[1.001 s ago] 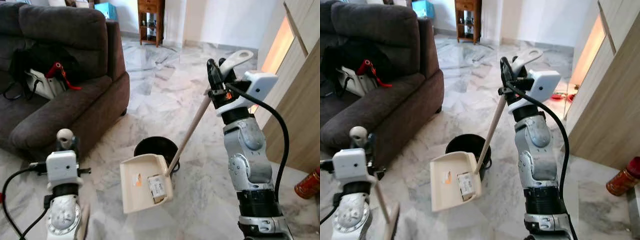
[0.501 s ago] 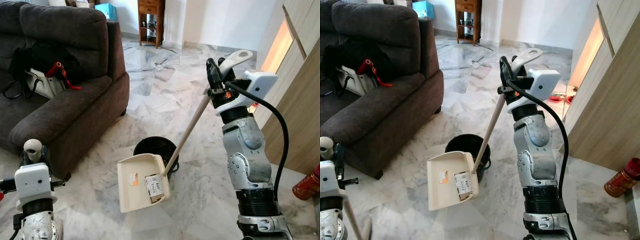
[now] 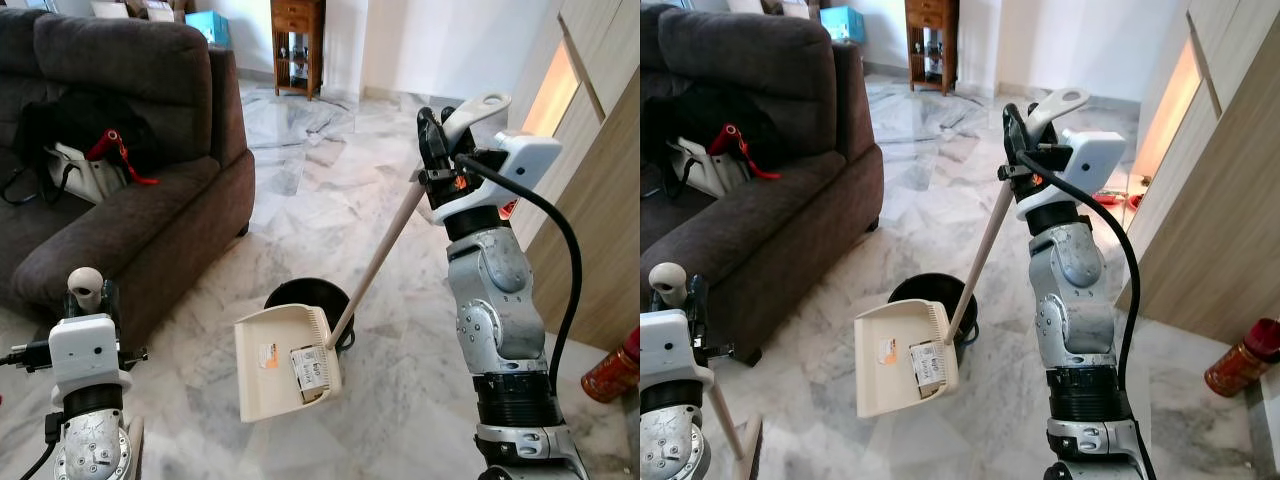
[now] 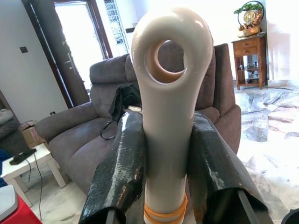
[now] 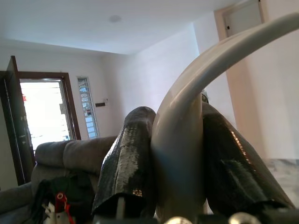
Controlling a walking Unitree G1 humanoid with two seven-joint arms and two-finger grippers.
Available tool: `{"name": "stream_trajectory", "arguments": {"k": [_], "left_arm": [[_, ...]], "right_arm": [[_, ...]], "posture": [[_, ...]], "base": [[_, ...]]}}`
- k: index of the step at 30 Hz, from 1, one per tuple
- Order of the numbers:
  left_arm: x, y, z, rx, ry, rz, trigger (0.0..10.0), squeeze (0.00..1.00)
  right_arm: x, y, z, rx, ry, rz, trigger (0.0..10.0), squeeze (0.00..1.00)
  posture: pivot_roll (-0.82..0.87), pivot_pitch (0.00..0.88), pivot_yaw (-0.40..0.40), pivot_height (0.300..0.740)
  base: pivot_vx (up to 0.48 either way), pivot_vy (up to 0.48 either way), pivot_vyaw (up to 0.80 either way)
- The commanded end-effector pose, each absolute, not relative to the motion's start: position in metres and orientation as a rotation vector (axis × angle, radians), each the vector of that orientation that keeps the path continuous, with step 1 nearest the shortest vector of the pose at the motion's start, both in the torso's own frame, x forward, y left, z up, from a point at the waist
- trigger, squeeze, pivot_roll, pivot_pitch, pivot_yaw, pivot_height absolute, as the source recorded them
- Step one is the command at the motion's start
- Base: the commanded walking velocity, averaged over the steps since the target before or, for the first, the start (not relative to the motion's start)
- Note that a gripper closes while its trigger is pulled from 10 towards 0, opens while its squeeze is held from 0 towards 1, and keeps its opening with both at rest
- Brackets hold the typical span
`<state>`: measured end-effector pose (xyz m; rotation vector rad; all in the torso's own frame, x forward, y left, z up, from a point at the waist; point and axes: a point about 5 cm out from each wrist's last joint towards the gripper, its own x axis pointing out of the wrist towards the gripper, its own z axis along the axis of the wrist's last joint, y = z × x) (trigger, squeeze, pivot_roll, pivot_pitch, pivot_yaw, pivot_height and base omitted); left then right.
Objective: Sweep floor
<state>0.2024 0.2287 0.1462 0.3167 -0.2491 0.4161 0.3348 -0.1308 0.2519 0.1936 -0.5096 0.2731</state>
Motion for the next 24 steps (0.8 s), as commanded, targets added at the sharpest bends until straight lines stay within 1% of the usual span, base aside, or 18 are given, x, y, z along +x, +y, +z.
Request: {"name": "stream_trajectory", "arguments": {"k": [1, 24], "left_arm": [[0.2057, 0.2264, 0.1531, 0.336, -0.277, 0.406, 10.0, 0.0], [0.2079, 0.2204, 0.1508, 0.313, -0.26, 0.387, 10.0, 0.0]], "right_arm": [[0.3288, -0.1331, 0.2768, 0.21, -0.628, 0.269, 10.0, 0.0], [0.331, -0.1334, 0.2777, 0.226, -0.628, 0.273, 10.0, 0.0]], "posture": [[0.11, 0.0, 0.008, 0.74], [0.1, 0.0, 0.005, 0.74]], "base": [[0.345, 0.0, 0.0], [0.346, 0.0, 0.0]]}}
